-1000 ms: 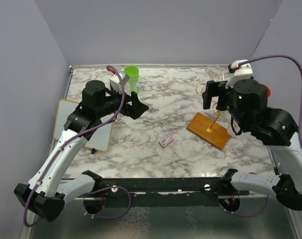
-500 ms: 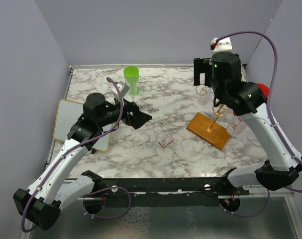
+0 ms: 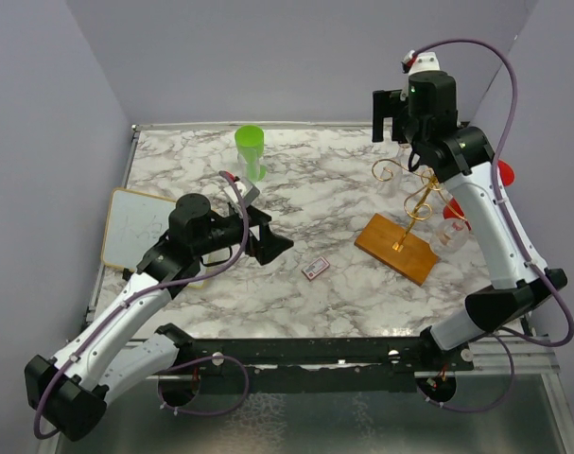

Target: Take the wine glass off the wine glass rack

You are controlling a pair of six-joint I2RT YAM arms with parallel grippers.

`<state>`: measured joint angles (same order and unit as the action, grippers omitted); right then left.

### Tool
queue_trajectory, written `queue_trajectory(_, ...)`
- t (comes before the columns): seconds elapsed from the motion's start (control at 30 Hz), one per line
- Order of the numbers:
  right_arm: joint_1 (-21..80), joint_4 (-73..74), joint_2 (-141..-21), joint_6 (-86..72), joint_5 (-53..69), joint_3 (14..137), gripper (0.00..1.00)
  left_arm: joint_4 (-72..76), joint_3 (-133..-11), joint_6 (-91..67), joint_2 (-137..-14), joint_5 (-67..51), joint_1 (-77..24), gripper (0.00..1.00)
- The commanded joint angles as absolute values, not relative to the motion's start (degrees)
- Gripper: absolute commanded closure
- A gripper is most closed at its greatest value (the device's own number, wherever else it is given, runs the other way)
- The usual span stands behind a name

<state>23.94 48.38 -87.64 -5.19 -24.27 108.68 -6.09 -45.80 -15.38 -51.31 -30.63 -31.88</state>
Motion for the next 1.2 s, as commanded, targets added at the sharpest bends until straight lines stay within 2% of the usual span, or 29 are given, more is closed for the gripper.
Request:
queue_trajectory(0.0,22.5,48.4,-89.1,-3.7,-21.1,111.2,0.0,-2.0,-43.6,-11.3,-49.7,-29.5,-33.0,0.0)
queue_trajectory(0.77,20.0,49.7,-89.5,0.1,-19.7,110.9,0.0,-1.5,-41.7,-9.7,-50.7,-28.4,-33.3,0.0)
queue_trajectory(1.0,25.9,48.6,-88.3,5.5,-27.7,110.9,0.06,-1.6,-41.8,-9.8,-51.0,-28.4,-33.3,0.0)
queue_trajectory(1.17,31.7,47.7,-88.4,12.0,-40.5,109.7,0.15,-1.5,-41.7,-9.8,-51.2,-28.5,-33.3,0.0)
